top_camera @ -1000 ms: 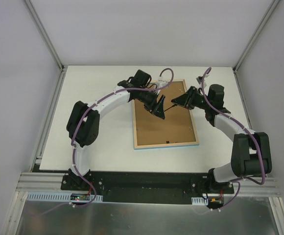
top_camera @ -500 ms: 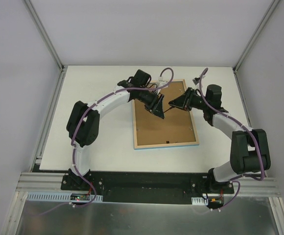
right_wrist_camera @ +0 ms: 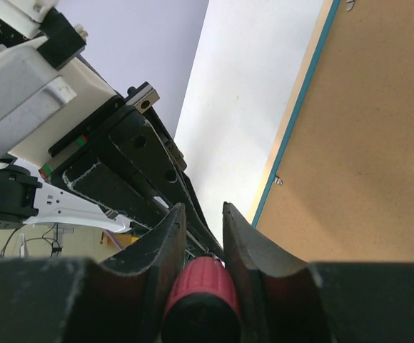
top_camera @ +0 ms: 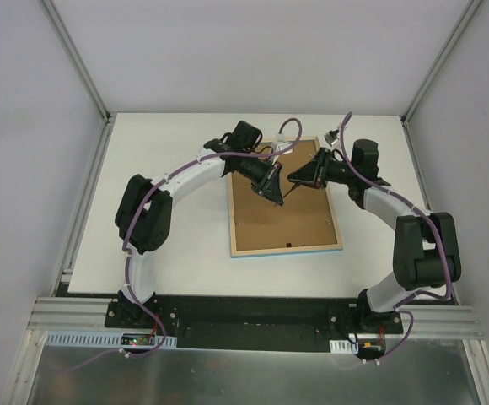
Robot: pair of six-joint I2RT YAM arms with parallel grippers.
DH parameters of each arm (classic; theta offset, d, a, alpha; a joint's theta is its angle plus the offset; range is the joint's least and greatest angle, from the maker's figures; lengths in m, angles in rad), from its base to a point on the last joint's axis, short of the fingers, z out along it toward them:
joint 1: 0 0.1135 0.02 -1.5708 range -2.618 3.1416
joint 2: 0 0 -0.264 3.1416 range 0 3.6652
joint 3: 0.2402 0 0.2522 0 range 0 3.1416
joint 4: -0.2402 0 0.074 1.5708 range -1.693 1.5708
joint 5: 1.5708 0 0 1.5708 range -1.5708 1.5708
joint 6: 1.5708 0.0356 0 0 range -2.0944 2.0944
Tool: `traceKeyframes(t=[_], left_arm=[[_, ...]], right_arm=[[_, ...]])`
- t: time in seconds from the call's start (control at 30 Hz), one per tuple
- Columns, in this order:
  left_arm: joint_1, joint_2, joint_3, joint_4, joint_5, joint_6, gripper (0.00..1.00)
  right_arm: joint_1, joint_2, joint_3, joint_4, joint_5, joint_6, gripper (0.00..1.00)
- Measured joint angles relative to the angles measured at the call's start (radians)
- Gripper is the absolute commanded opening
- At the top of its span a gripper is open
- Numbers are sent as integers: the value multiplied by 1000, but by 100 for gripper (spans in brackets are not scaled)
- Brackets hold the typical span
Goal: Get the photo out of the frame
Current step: Adjust the screwdriver.
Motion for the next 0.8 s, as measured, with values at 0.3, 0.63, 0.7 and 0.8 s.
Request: traceKeyframes(t=[0.3,0.63,0.7,0.8], left_arm=[[-1,0,0,-9,-9,64,0],[-14,0,0,-40,-44,98,0],[-13,0,0,-41,-48,104,0],[-13,0,0,-50,-53,108,0]], right_arm=[[1,26,152,-304,-103,-223,38],[2,26,265,-719,-81,-580,38],[3,26,274,-755,-75,-621,38],[7,27,274,-796,-57,-664,38]])
